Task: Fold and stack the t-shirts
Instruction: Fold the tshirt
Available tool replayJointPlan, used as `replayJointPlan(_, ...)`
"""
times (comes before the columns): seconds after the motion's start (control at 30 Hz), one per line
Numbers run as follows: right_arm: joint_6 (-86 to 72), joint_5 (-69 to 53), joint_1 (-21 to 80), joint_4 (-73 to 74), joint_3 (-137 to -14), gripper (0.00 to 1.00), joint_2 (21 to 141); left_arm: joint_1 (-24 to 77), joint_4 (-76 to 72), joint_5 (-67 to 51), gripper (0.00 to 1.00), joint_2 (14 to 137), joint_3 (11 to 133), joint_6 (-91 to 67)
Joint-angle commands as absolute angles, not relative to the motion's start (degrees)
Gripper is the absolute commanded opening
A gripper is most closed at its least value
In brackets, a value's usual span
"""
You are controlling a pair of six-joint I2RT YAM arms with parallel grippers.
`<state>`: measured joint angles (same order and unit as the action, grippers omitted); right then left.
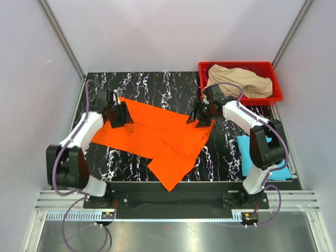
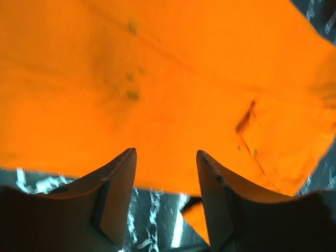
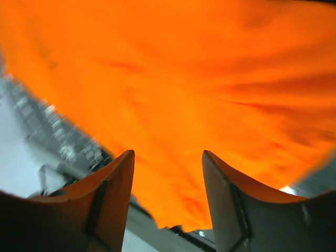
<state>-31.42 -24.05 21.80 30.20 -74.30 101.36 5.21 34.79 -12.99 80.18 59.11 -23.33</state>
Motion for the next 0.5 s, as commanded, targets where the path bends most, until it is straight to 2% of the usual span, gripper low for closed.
replayJointPlan(0.0, -30.15, -8.28, 22.24, 37.96, -75.76, 0.64, 100.72, 4.48, 31.29, -7.49, 0.57, 87.34, 68.89, -19.87)
replayJointPlan(0.23, -27.96, -1.42, 22.24, 40.42, -79.35, 0.67, 104.75, 1.24, 30.67, -0.36, 0.56, 107.19, 86.28, -16.43)
replayJointPlan(0.47, -26.37, -0.88, 22.24, 39.90, -82.35, 0.66, 109.51, -4.12, 34.98, -0.09, 0.55, 119.35, 95.36, -16.87)
